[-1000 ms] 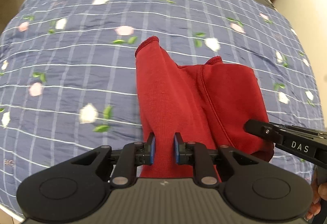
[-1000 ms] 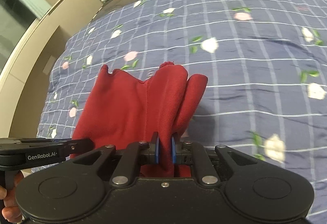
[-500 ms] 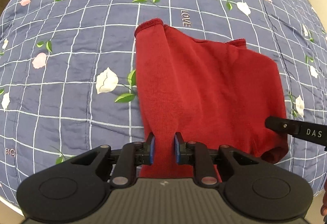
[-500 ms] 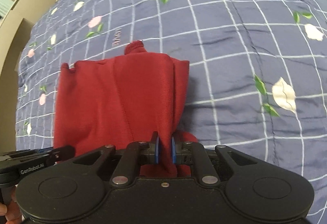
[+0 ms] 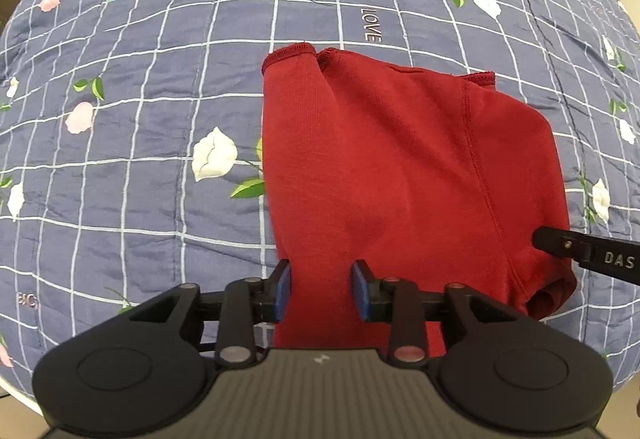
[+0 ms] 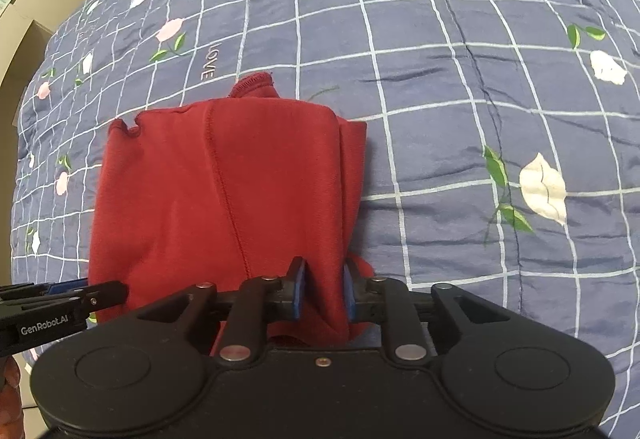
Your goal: Fold small clothes
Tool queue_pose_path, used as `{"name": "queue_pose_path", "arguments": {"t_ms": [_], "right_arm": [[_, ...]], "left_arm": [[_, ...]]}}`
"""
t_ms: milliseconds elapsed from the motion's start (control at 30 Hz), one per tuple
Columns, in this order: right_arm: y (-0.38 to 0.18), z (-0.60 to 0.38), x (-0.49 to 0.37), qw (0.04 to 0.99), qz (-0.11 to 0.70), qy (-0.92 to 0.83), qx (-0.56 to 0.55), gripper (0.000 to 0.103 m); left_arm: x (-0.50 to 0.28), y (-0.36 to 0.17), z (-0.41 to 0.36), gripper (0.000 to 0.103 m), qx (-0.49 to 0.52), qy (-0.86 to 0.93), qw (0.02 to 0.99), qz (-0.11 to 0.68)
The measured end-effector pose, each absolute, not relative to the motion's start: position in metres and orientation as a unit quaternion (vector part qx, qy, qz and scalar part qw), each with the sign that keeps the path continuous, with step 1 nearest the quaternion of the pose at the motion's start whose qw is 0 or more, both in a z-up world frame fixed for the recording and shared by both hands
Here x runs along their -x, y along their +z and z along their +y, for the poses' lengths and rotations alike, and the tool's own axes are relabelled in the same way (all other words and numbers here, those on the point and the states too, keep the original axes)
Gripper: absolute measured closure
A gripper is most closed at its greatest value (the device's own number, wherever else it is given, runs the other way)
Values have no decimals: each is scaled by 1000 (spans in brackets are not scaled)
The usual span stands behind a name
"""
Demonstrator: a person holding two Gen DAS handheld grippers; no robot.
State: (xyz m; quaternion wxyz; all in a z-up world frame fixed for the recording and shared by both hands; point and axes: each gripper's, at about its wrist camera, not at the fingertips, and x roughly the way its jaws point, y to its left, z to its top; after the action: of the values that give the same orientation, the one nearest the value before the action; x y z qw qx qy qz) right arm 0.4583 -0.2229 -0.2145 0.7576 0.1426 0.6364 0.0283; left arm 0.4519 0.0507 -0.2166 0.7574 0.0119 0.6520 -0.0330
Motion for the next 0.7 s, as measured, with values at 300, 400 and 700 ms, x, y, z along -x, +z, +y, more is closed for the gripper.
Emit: {"name": "queue_pose_path", "arguments": {"t_ms": [300, 400, 700], "right_arm": [[-182, -228, -442, 791, 596, 43, -130, 57], [-164, -229, -431, 808, 573, 51, -125, 45], [-104, -240, -375, 858, 497, 81, -100, 16]], "left_arm": [[-439, -193, 45, 36, -23, -12, 772, 635], [-429, -178, 41, 26, -31, -3, 786, 618], [-376, -117, 37, 4, -24, 32, 837, 546]]}}
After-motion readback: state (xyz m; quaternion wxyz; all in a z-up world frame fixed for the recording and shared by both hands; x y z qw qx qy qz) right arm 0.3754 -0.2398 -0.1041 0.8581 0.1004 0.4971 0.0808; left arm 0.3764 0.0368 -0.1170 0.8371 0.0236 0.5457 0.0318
